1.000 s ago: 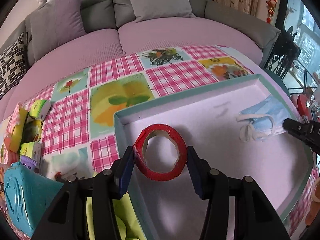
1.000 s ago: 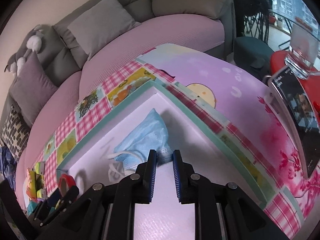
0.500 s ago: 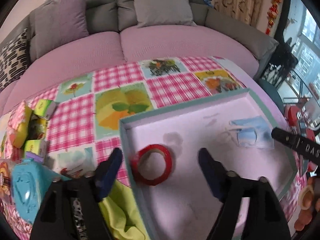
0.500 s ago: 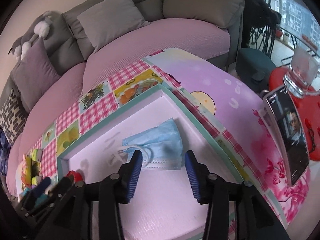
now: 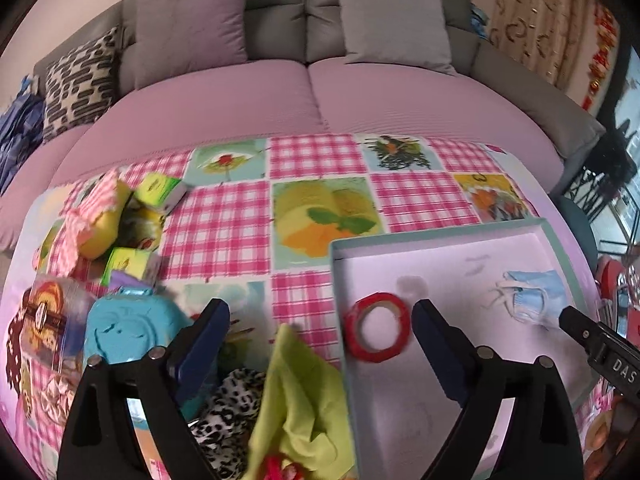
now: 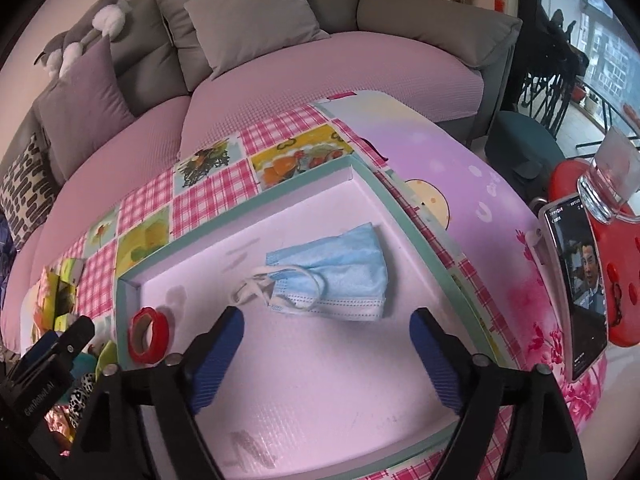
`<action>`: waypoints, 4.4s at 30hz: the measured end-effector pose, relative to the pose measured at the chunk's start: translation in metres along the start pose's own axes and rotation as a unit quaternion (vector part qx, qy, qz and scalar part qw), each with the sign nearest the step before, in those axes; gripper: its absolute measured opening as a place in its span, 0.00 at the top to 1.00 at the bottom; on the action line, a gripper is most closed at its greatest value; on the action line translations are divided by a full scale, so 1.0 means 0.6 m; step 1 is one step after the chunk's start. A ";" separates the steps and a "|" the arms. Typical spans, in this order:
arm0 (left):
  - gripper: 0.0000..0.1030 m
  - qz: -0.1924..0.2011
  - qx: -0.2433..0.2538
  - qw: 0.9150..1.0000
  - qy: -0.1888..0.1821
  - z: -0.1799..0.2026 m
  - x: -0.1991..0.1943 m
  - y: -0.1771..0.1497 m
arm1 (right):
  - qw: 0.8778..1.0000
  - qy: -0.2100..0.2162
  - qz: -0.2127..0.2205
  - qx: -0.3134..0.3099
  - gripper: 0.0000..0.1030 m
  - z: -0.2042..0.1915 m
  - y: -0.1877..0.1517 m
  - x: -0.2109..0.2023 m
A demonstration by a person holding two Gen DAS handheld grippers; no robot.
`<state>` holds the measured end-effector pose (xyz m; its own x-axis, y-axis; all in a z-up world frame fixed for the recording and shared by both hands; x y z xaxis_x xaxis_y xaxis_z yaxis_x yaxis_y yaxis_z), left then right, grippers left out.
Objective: Organize soft objects
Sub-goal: 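Withdraw both tools from the tray back toward the remaining items, then grasp the leopard scrunchie with the right tool while the left grasps the pink scrunchie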
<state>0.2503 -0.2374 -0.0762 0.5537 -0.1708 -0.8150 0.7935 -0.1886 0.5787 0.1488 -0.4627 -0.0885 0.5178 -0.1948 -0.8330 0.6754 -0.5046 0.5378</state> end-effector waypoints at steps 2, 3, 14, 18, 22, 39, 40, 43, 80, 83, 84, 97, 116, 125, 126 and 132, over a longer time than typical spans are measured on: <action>0.07 -0.005 -0.010 1.000 0.004 -0.012 -0.001 -0.002 | 1.000 -0.005 0.001 -0.007 0.02 -0.002 0.000 -0.002; 0.06 -0.004 -0.014 1.000 0.006 -0.017 -0.003 -0.002 | 1.000 -0.008 0.001 -0.011 0.00 -0.003 -0.001 -0.002; 0.06 -0.002 -0.023 1.000 0.008 -0.045 -0.011 -0.010 | 0.999 -0.019 0.005 -0.042 0.00 -0.021 -0.007 -0.006; 0.06 -0.003 -0.028 1.000 0.000 -0.047 -0.020 -0.010 | 0.999 -0.012 0.011 -0.048 0.00 -0.033 -0.007 -0.012; 0.05 0.014 -0.032 0.999 -0.017 -0.046 -0.049 0.000 | 0.998 0.006 0.034 -0.047 0.00 -0.048 0.001 -0.031; 0.05 0.121 -0.094 0.987 0.050 -0.227 -0.178 0.024 | 0.989 0.062 0.073 -0.116 0.00 -0.164 -0.007 -0.065; 0.05 0.123 -0.103 0.985 0.056 -0.244 -0.184 0.022 | 0.988 0.074 0.074 -0.115 0.00 -0.173 -0.009 -0.067; 0.05 0.123 -0.132 0.982 0.059 -0.291 -0.198 0.008 | 0.984 0.087 0.078 -0.134 0.00 -0.208 -0.019 -0.078; 0.06 -0.101 -0.218 0.967 0.082 -0.486 -0.053 -0.231 | 0.926 0.165 -0.038 -0.338 0.47 -0.465 -0.256 -0.032; 0.06 -0.109 -0.226 0.965 0.080 -0.492 -0.040 -0.235 | 0.923 0.171 -0.038 -0.342 0.51 -0.471 -0.260 -0.035; 0.06 -0.111 -0.228 0.964 0.080 -0.494 -0.039 -0.236 | 0.922 0.173 -0.038 -0.343 0.51 -0.472 -0.261 -0.034; 0.09 -0.126 -0.199 0.968 0.090 -0.493 0.013 -0.235 | 0.923 0.177 -0.047 -0.338 0.78 -0.470 -0.261 -0.019; 0.78 -0.111 -0.157 0.980 0.043 -0.438 0.007 -0.214 | 0.931 0.198 -0.072 -0.300 0.83 -0.462 -0.258 -0.011; 0.80 -0.103 -0.158 0.982 0.029 -0.436 -0.008 -0.218 | 0.934 0.206 -0.077 -0.283 0.83 -0.457 -0.253 -0.013; 0.80 -0.101 -0.157 0.982 0.029 -0.435 -0.010 -0.217 | 0.934 0.207 -0.076 -0.281 0.83 -0.456 -0.252 -0.013; 0.80 -0.093 -0.154 0.983 0.027 -0.428 -0.029 -0.214 | 0.936 0.221 -0.072 -0.265 0.85 -0.452 -0.240 -0.023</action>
<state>0.2035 0.0380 -0.1447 0.3973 -0.1083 -0.9113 0.9168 0.0916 0.3888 0.1869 -0.1592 -0.1195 0.4879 0.2693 -0.8304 0.8603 0.0130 0.5096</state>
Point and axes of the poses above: each gripper's, at about its wrist camera, not at the fingertips, and x roughly the way its jaws point, z to its right, y to its top, the point moved 9 cm from there along x, roughly the way its jaws point
